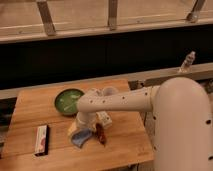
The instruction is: Place the white sponge in the ceramic cup
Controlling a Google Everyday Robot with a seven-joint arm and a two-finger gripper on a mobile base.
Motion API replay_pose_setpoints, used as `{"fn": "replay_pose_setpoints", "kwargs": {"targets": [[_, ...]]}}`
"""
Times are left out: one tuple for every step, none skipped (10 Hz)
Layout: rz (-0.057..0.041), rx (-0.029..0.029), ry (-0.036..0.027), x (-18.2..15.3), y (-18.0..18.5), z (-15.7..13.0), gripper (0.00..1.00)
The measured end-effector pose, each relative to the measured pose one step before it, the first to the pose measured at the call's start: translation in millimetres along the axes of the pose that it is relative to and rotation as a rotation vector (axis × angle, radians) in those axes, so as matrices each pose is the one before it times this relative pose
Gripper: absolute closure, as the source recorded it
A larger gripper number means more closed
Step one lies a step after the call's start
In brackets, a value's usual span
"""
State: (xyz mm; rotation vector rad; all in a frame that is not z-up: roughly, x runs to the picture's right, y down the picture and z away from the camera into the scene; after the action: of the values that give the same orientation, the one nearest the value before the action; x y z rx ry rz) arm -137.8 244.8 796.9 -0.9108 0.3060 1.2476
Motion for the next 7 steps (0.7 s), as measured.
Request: {"fn": "replay_pose_setpoints", "kwargs": {"targets": [[-0.01124,-0.00512,0.00514,-0.32,3.3,1.66,0.31],[-0.00759,-0.0021,0.00225,-0.35,1.97,0.57,0.38],[-0.01104,-0.00276,0.00208,-0.71,3.16,0.8,0.5],[-0.00955,-0.00241,0.00172,-0.61,2.77,1.03,0.61],[-0.00493,-0.0015,0.00082,-0.35,1.34,0.66,0.69],[-0.00533,-0.00201,0.00026,-0.38,1.62,0.65,0.8],[-0.00462,-0.00277,-0.00105,-0.45,1.43,0.32,0.87]]}}
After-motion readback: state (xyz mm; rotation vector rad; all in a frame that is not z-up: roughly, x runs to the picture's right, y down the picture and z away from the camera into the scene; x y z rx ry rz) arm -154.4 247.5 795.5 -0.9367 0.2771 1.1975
